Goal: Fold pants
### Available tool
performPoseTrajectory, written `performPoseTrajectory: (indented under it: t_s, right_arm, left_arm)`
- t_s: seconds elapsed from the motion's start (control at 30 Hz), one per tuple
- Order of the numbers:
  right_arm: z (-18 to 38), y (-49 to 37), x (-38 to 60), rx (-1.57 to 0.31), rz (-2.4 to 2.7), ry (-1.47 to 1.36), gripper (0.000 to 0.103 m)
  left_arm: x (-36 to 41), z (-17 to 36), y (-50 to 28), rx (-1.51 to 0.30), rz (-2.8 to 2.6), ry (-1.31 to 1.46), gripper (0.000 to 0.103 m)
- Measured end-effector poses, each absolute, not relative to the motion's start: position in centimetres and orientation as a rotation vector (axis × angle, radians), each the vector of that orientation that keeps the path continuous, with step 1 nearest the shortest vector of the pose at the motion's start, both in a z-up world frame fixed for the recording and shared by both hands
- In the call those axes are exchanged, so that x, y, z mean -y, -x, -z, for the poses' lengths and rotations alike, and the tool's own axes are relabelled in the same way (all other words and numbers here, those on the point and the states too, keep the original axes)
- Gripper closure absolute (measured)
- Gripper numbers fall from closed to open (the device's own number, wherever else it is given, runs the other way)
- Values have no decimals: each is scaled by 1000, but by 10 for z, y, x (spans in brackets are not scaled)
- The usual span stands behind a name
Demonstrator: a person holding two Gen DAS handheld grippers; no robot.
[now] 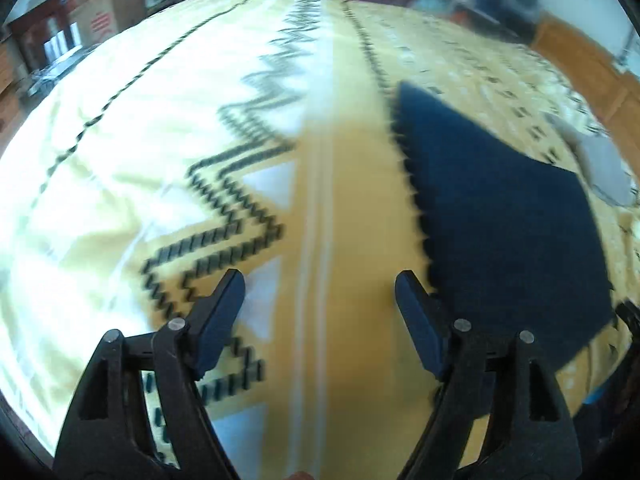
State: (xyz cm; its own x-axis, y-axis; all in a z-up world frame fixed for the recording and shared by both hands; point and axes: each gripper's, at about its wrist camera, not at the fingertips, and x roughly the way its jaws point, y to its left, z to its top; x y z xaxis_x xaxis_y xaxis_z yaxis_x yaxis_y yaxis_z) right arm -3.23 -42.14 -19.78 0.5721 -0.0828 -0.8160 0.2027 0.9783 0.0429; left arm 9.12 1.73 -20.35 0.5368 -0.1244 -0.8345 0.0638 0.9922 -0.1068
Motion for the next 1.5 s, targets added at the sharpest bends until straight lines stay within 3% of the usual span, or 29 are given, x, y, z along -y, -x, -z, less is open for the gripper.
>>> performPoseTrajectory:
  t_s: [0.07,0.13,0.2,0.37,1.5]
  right_arm:
    - [213,40,434,-1004,201,-169,27]
    - [227,46,440,-1041,206,-195,27]
    - [231,49,440,-1040,205,-196,23]
    - [247,48,440,-1043,203,-177,0]
    - [251,31,443,-1028,209,-169,0]
  left_arm:
    - [-13,209,-91,-994,108,40,16]
    - [-4,212,-94,-1012,100,0,0]
    - [5,216,-97,-1036,64,-26,0]
    - [6,217,-102,-1008,-5,-13,0]
    - [9,216,-96,-958,-19,24,0]
